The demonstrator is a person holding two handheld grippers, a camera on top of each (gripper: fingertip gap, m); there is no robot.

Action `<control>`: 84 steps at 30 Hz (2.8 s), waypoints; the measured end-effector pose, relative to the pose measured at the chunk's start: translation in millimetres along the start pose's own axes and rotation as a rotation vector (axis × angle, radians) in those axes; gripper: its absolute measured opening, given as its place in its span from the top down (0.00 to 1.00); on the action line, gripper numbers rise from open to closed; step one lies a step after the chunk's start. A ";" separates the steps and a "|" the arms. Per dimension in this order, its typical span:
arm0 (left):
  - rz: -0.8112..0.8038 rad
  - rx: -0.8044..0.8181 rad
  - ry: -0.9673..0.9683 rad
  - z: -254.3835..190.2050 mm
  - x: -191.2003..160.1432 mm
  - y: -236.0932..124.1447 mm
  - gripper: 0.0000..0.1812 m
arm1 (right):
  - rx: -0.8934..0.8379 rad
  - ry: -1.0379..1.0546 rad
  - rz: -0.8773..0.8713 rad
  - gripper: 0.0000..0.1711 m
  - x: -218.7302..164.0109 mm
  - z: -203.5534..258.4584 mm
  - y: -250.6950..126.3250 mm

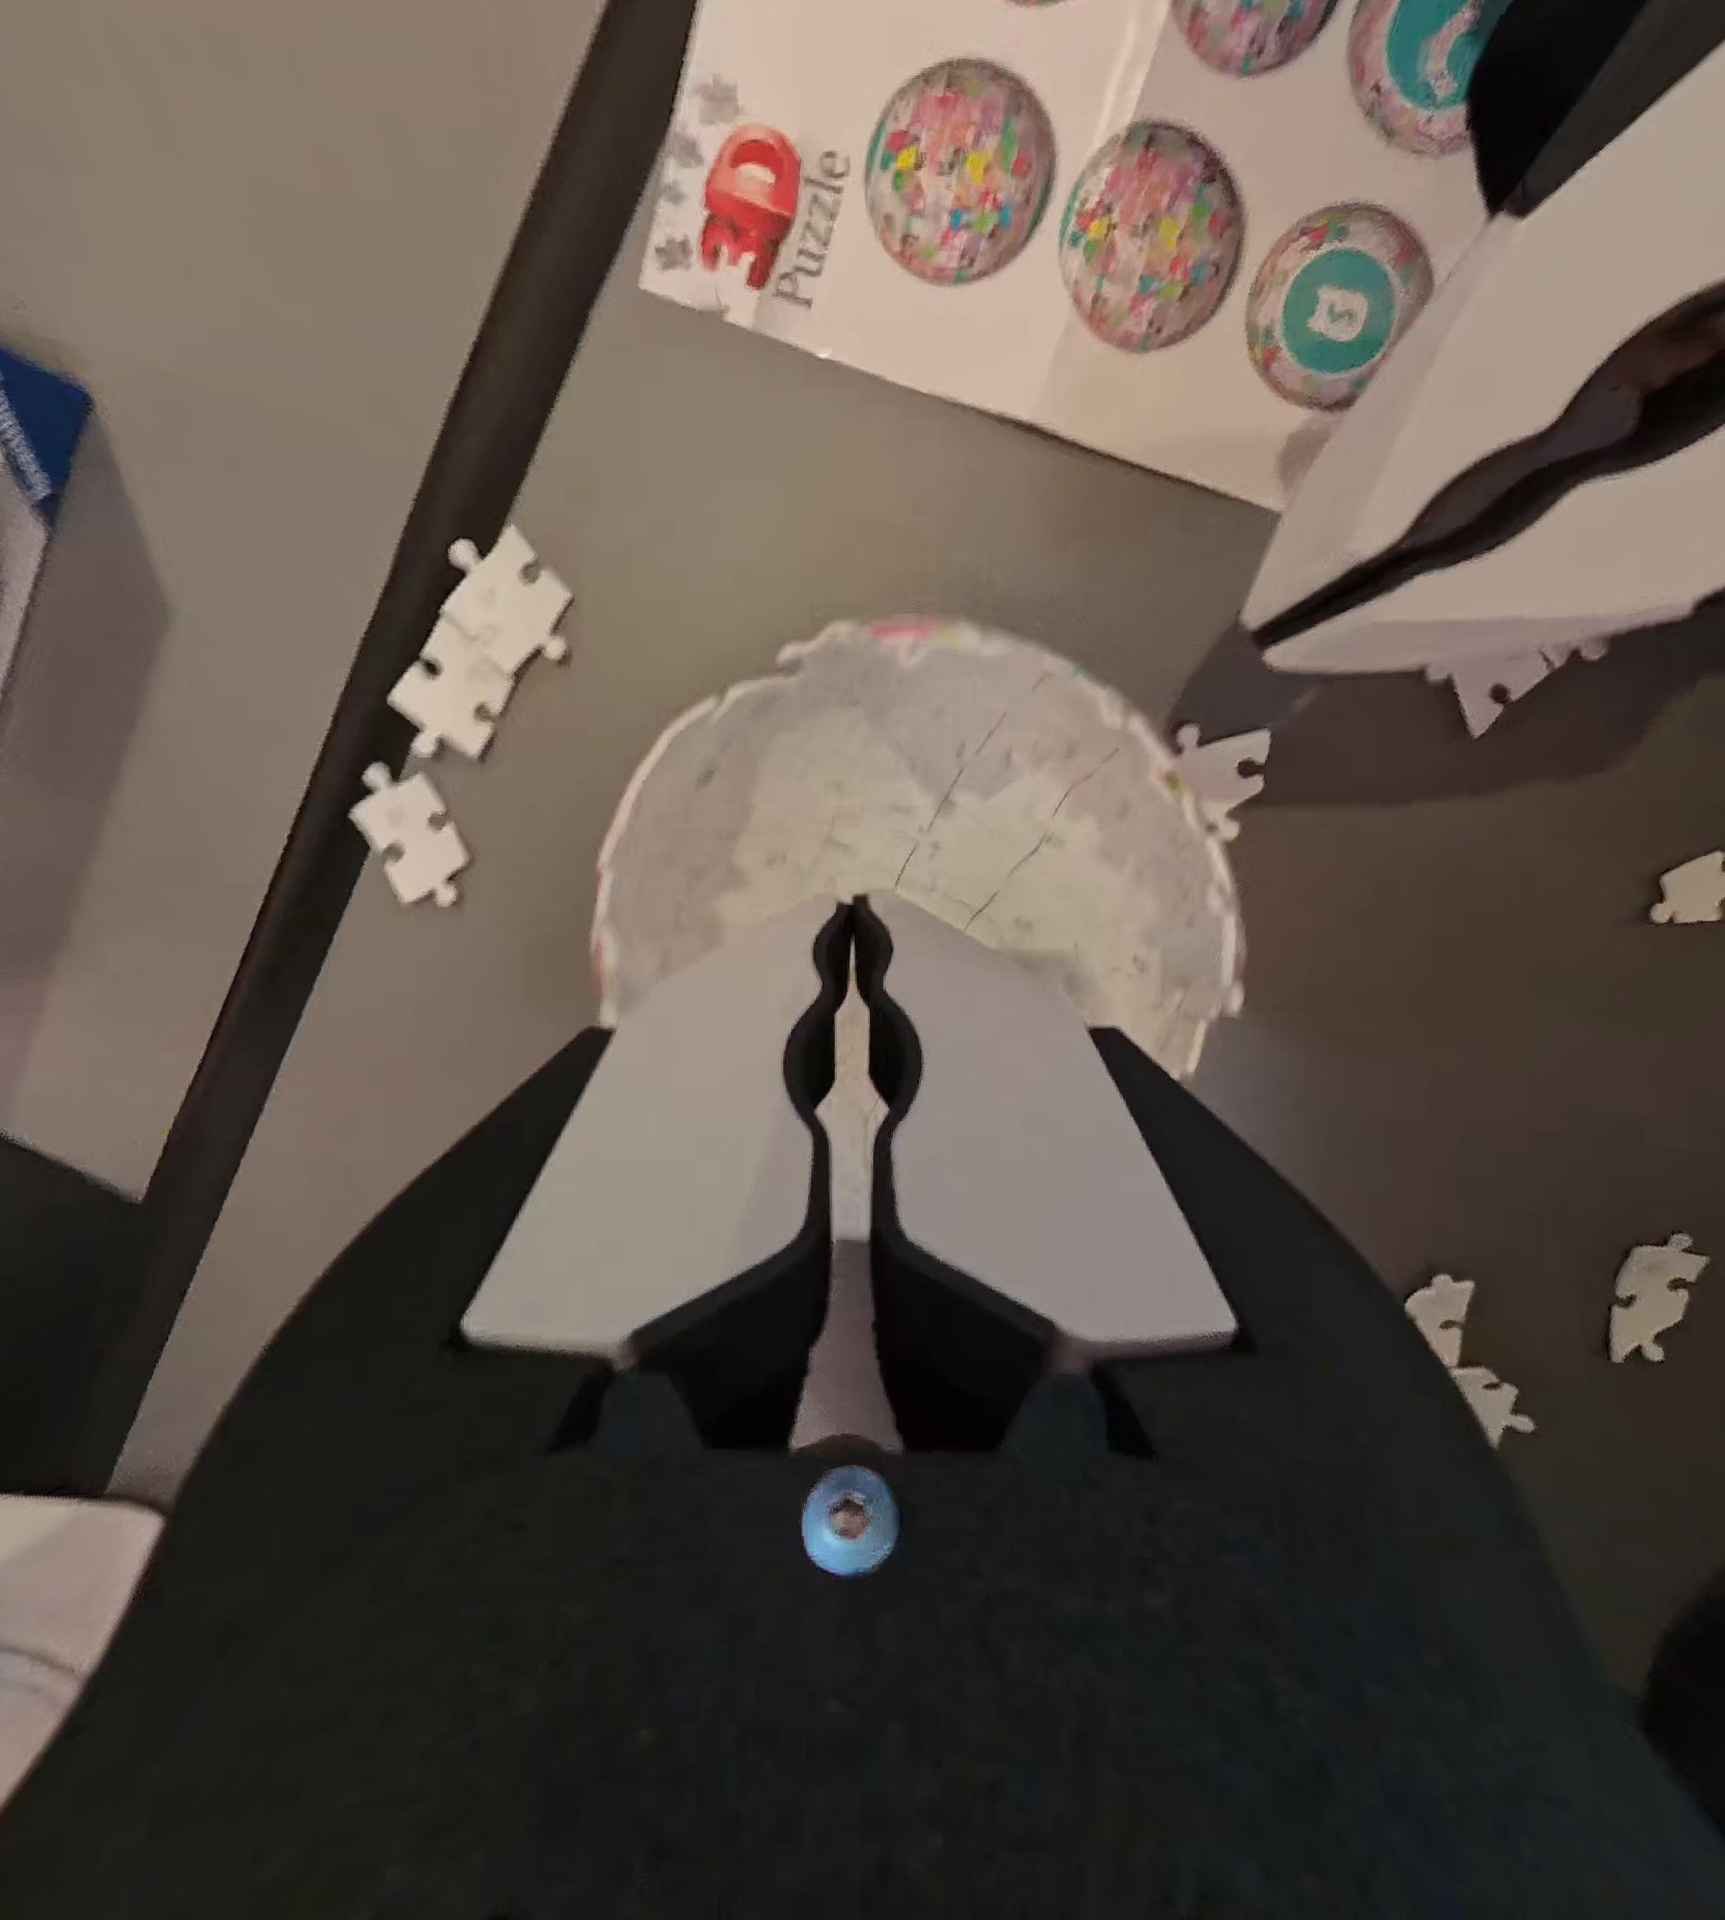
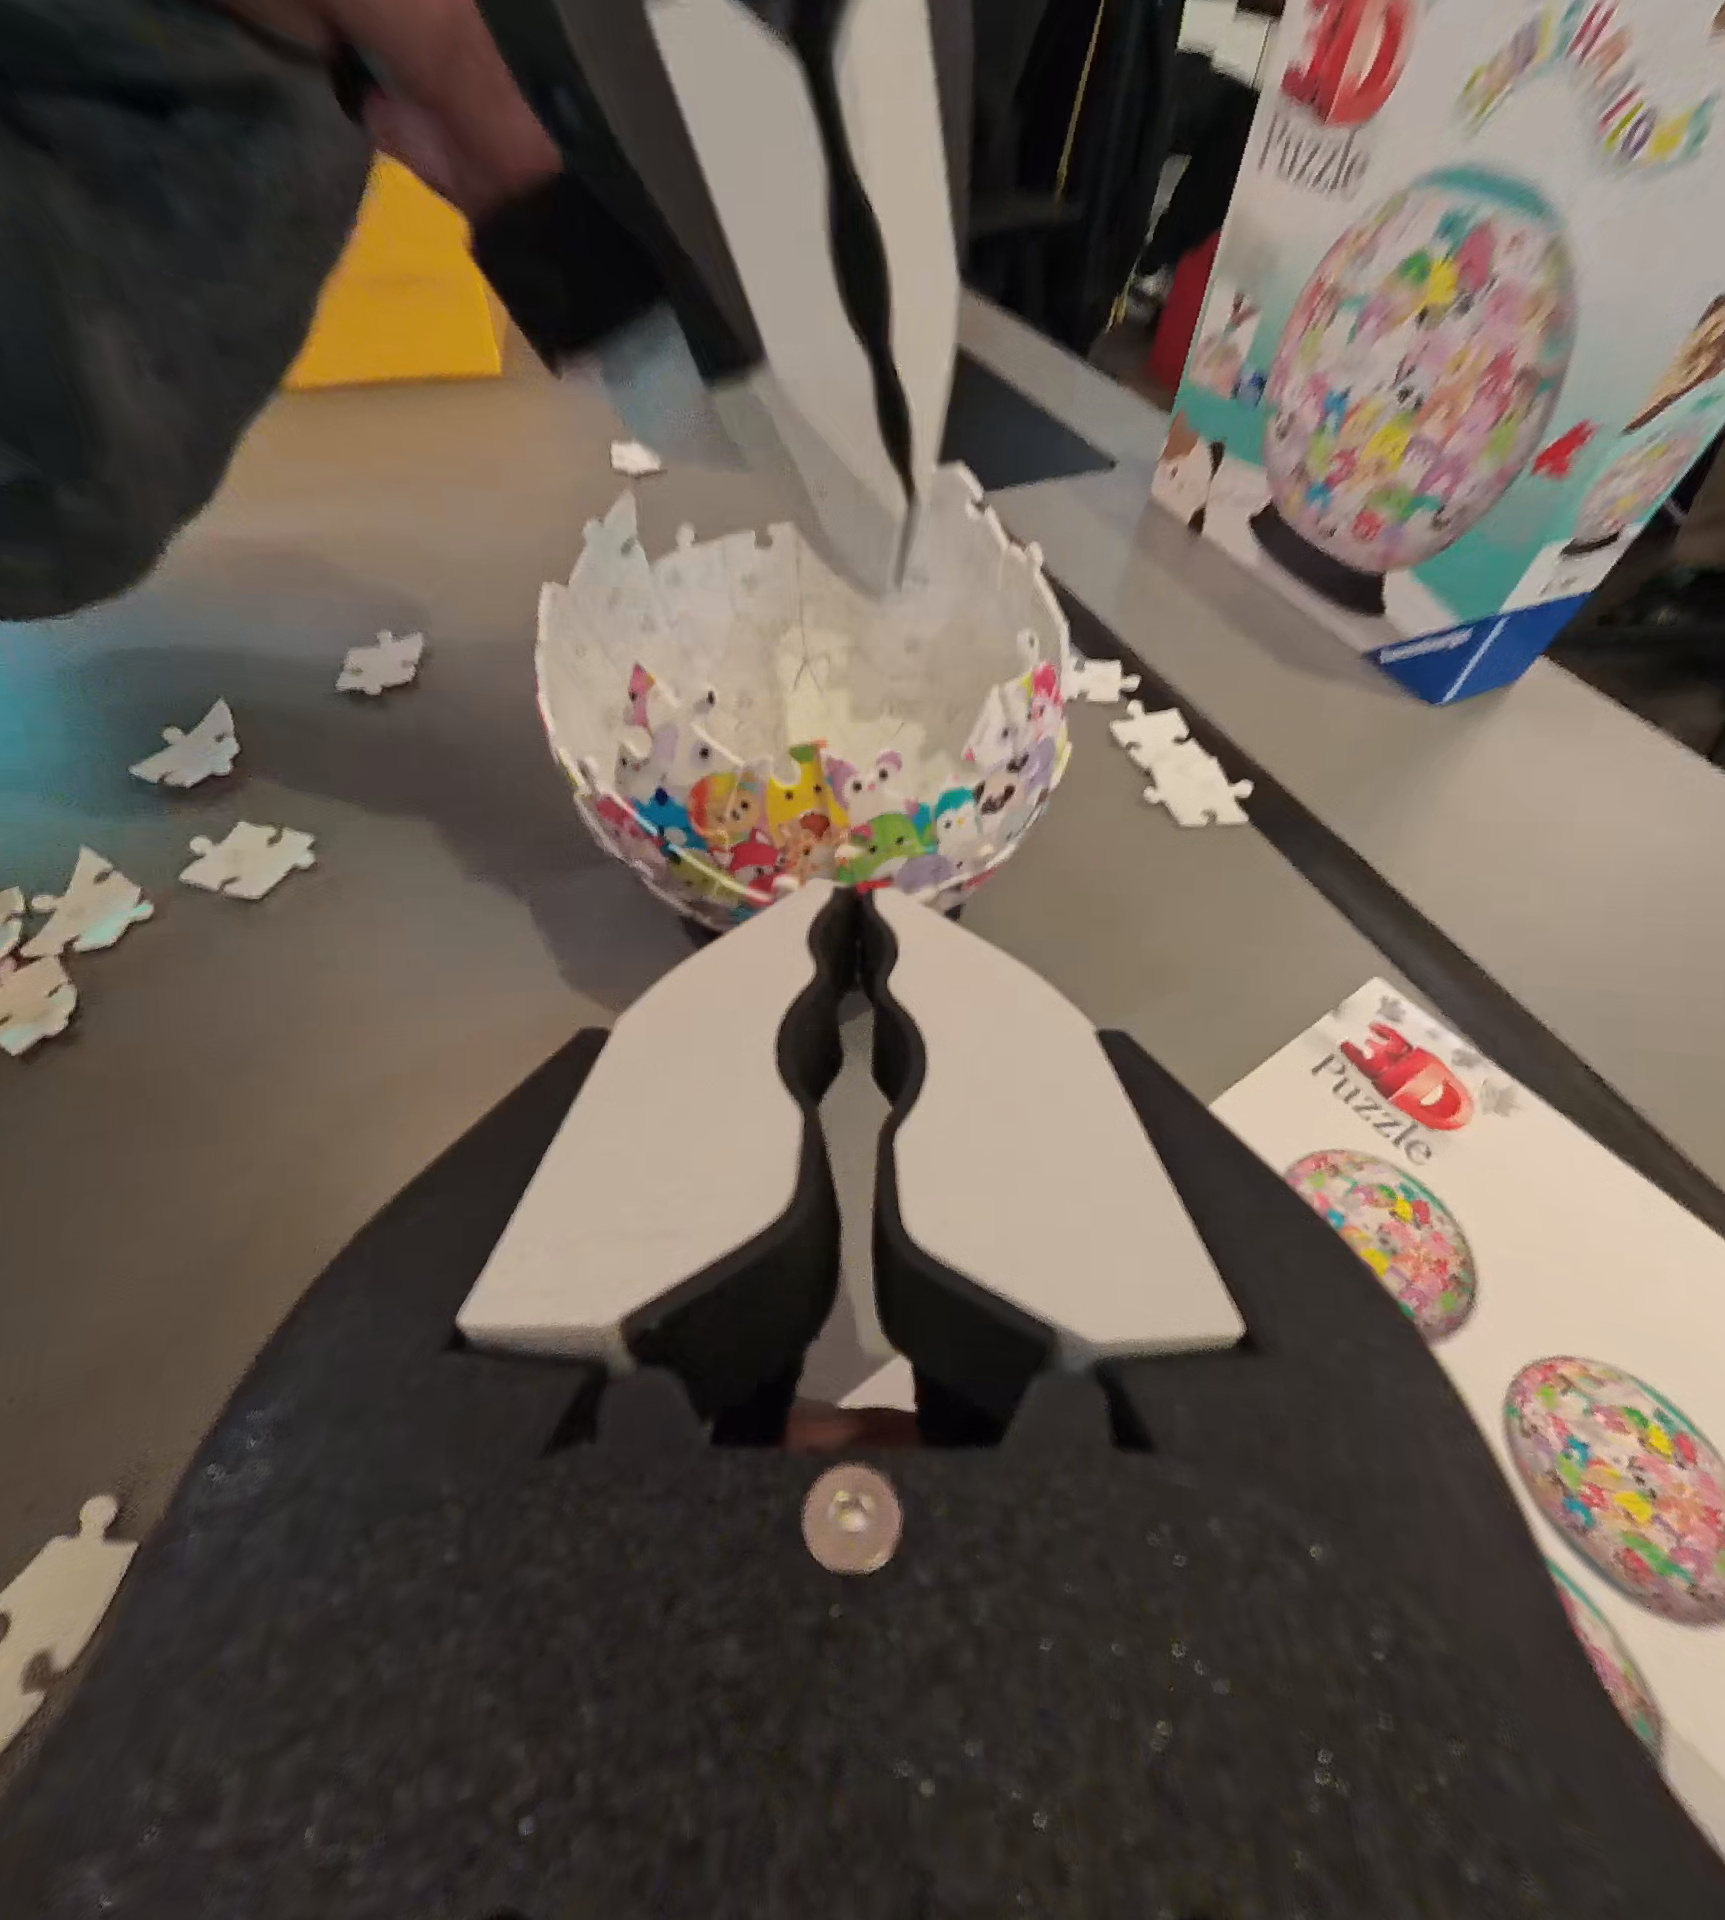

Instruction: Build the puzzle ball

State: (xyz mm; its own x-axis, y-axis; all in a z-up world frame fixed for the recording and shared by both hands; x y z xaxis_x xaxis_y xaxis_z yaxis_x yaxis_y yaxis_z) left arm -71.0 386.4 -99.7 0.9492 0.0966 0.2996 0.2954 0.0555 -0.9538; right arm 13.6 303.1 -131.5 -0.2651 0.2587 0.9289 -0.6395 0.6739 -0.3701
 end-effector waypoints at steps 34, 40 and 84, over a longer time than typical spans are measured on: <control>-0.004 -0.265 -0.154 -56.3 -8.7 8.4 0.91 | 0.102 0.056 0.080 0.88 -21.8 8.9 9.6; -0.017 -0.335 -0.156 -59.8 -7.6 8.4 0.97 | 0.108 0.062 0.080 0.89 -22.2 8.6 8.7; 0.055 -0.526 -0.067 -60.5 11.3 23.1 0.75 | 0.124 -0.020 0.020 0.75 -8.7 26.2 22.3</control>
State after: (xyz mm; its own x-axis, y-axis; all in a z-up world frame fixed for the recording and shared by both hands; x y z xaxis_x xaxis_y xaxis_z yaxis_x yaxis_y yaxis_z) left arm -46.9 328.7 -119.9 0.9610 0.1492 0.2330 0.2759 -0.4553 -0.8465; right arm -17.3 297.8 -148.2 -0.2923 0.2567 0.9212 -0.7177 0.5778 -0.3887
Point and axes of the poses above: each gripper's, where its closed fingertips meet, y out along the fingers, x out of its top, z = x × y across the jaws, the point moved 4 cm from there along -y, back along the fingers, and after that the axes turned 2 degrees about z, right-handed, at the moved point
